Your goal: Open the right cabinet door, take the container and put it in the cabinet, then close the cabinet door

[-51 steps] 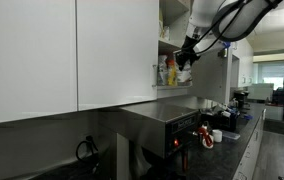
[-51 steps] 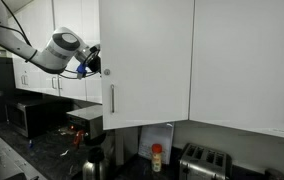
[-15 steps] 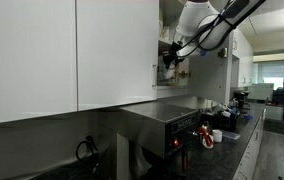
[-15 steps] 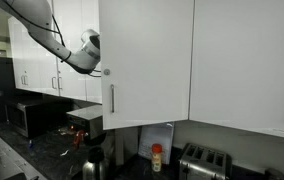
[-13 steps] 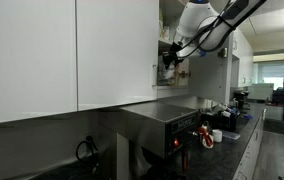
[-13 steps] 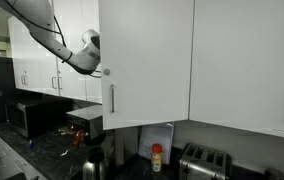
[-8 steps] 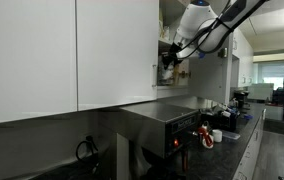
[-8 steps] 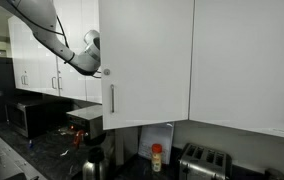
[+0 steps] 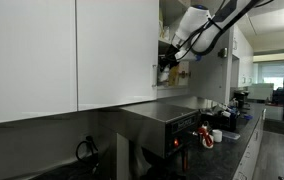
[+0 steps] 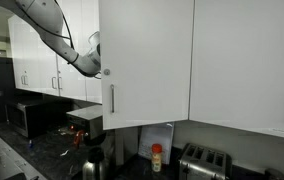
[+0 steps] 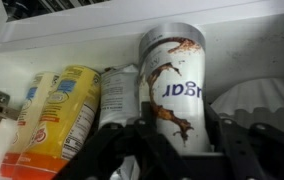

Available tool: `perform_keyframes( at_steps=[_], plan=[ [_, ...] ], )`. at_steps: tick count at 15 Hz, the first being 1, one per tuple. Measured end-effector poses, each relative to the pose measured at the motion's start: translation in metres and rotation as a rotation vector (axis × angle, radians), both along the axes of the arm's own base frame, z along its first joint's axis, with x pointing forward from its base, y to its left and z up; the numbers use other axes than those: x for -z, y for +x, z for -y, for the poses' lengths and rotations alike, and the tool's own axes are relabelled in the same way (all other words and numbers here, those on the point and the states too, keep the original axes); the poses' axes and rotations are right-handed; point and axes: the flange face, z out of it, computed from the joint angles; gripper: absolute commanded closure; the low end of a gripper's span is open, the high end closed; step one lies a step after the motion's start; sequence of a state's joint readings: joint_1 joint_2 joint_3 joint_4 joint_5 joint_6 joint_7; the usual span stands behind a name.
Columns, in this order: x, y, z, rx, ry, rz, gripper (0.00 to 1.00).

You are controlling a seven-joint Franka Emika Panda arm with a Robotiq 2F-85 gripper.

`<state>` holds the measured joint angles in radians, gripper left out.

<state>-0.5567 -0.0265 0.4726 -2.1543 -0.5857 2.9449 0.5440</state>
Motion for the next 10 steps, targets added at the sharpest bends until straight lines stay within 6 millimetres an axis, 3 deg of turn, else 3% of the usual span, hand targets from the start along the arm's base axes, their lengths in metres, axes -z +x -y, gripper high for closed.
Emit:
perform_keyframes(
  at_steps=[10],
  plan=[
    [-0.02,0.015,0.009,-0.081,0.036,0.003,0.76]
  ],
)
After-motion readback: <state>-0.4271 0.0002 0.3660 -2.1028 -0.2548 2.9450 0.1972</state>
